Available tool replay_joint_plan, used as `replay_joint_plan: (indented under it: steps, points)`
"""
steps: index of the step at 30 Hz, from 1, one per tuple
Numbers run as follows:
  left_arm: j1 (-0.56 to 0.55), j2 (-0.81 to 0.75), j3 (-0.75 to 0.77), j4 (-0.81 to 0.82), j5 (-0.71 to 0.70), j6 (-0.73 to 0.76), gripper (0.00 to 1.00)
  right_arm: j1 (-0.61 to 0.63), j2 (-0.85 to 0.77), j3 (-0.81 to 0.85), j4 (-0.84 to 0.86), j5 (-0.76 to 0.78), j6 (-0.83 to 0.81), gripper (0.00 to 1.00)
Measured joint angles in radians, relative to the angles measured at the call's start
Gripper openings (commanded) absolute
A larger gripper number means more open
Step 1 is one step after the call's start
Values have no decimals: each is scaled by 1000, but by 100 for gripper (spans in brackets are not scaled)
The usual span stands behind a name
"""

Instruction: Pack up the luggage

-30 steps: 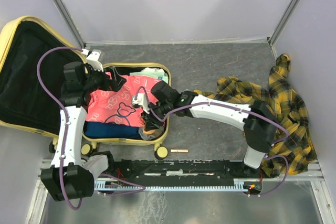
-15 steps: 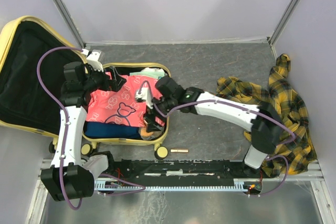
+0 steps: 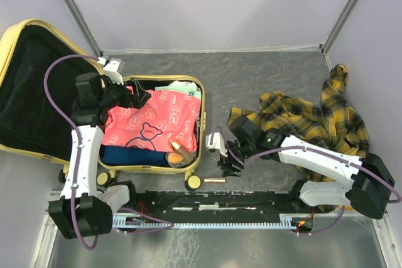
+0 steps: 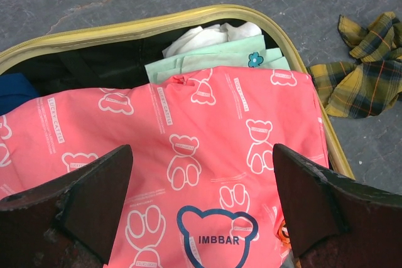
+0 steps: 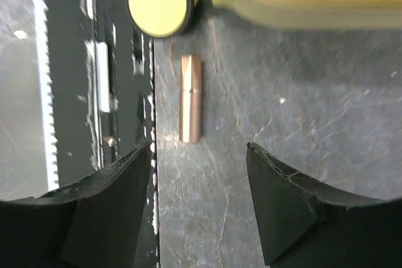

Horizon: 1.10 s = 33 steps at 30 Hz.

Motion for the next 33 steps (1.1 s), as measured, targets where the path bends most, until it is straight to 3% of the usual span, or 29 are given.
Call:
replay_joint_plan:
  steps: [5, 20, 33]
  points:
    - [1, 5, 0, 0, 0, 0, 97, 59, 22, -95, 35, 71, -38, 67]
    - [2, -3, 0, -5, -2, 0, 96, 241, 185, -112, 254, 178, -78, 59]
    - [2, -16, 0, -8, -1, 0, 96, 278, 285, -140, 331, 283, -148, 41]
